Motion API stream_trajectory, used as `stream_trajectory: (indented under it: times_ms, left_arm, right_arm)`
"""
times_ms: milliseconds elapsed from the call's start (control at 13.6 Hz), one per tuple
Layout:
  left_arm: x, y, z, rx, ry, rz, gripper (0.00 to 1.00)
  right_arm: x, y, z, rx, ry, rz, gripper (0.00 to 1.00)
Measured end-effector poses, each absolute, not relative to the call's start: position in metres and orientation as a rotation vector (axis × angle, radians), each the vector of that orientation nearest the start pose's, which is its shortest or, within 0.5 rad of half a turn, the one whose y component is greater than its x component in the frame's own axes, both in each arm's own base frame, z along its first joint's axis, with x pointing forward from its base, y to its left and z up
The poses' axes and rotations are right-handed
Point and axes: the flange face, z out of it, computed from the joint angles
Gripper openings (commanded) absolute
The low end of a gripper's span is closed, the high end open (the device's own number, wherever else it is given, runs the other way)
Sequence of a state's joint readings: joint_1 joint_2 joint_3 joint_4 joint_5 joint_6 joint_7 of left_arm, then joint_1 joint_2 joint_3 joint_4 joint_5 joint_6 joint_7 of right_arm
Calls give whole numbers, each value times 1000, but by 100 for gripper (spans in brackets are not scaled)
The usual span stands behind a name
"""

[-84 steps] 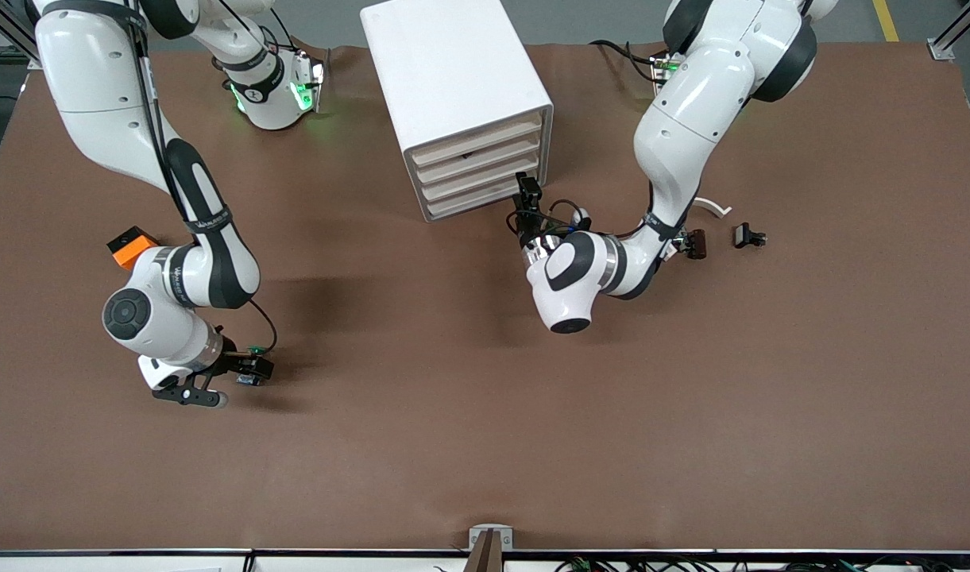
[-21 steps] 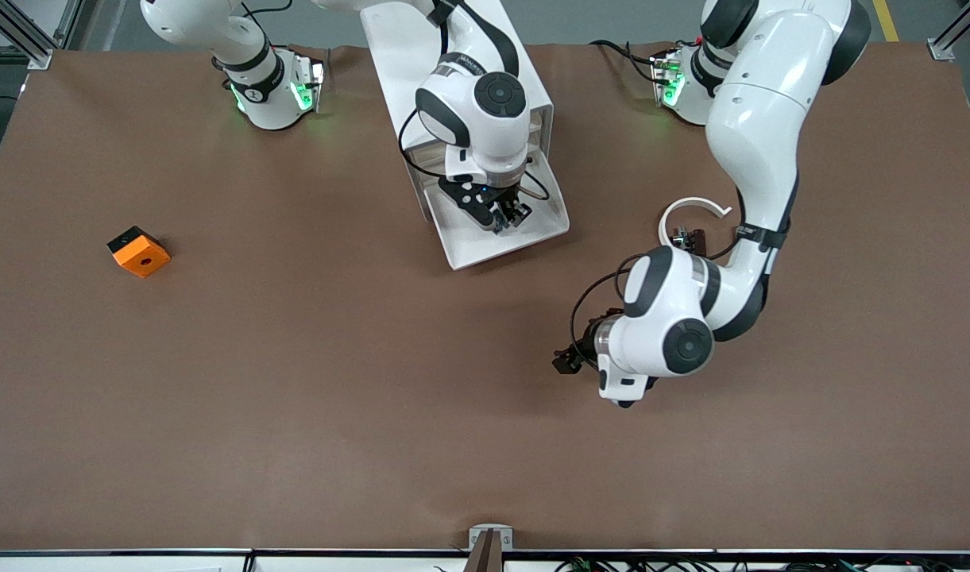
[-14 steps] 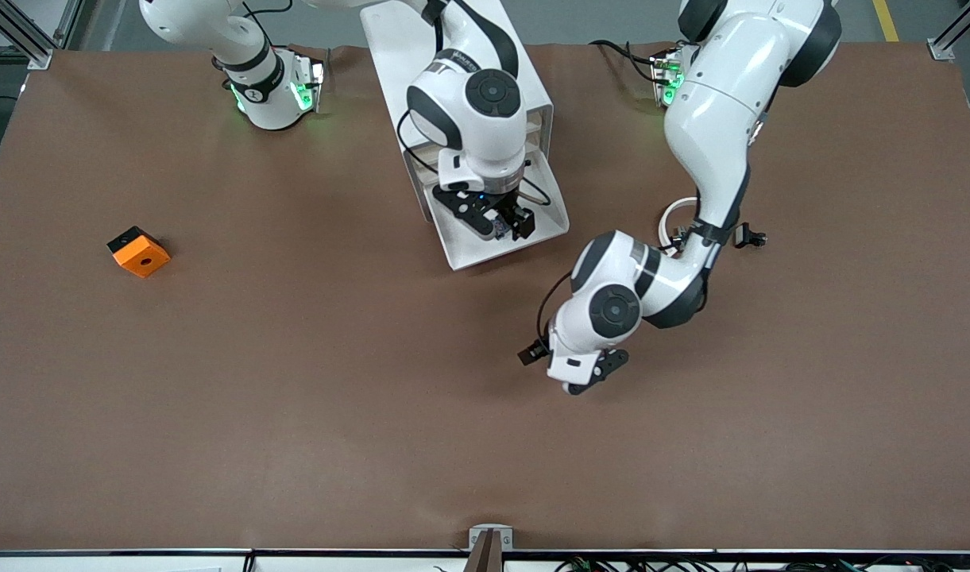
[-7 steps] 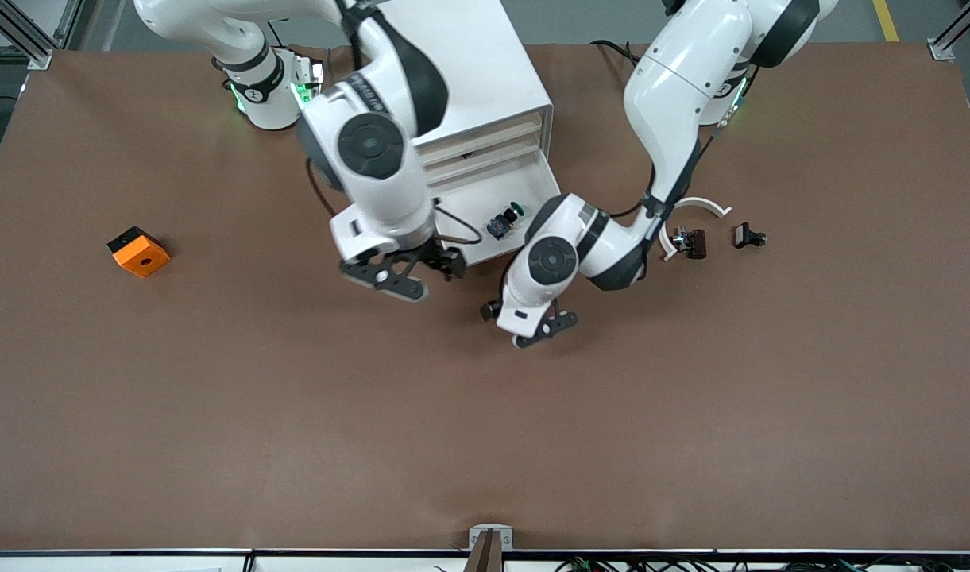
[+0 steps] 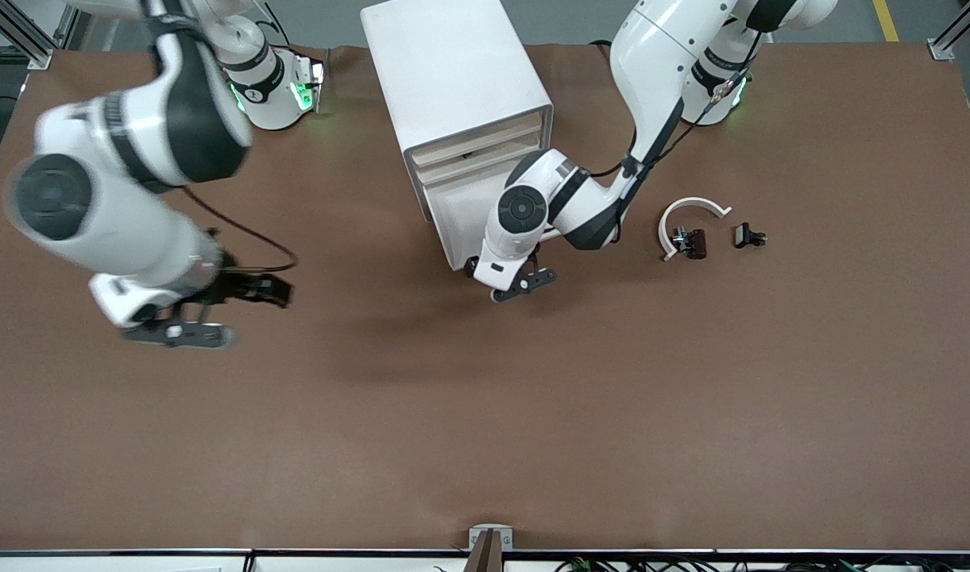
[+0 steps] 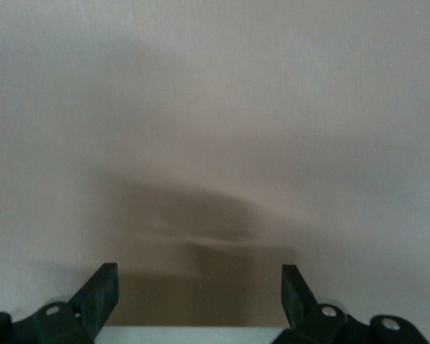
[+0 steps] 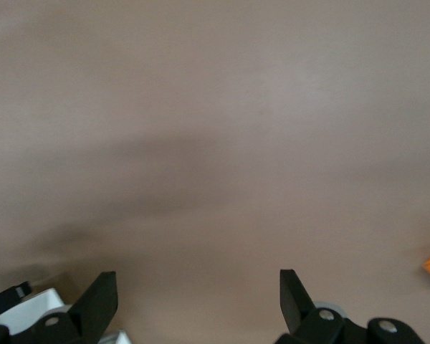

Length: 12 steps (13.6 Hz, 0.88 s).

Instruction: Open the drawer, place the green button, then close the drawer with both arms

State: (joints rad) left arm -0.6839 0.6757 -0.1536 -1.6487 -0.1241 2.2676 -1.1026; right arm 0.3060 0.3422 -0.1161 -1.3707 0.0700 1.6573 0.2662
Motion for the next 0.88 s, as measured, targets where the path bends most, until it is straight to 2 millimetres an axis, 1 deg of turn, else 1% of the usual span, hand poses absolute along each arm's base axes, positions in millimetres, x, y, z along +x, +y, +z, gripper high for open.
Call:
stream_trajectory:
  times_ms: [147, 294, 368, 441, 515, 662, 809, 882]
  left_arm:
    - [442, -510, 222, -3106, -590, 356, 100]
    - [423, -517, 223, -3056, -600, 424, 100]
    - [415, -520, 223, -3038, -606, 455, 100]
    - [407, -523, 221, -3018, -609, 484, 100]
    - [399, -525, 219, -2997, -613, 516, 100]
    - [387, -527, 216, -2963, -635, 592, 100]
    - [381, -527, 213, -2941, -676, 663, 100]
    - [380, -527, 212, -2932, -703, 703, 100]
  right_arm:
    - [643, 76, 539, -3121, 77, 84, 100]
    - [637, 13, 554, -3115, 65, 95, 100]
    - [633, -11, 560, -3111, 76, 92, 100]
    - [630, -30, 564, -3108, 92, 93, 100]
    - [628, -43, 566, -3106, 108, 96, 100]
    - [623, -61, 563, -3103, 98, 133, 100]
    - [620, -77, 559, -3097, 57, 161, 100]
    - [618, -82, 559, -3095, 45, 167, 100]
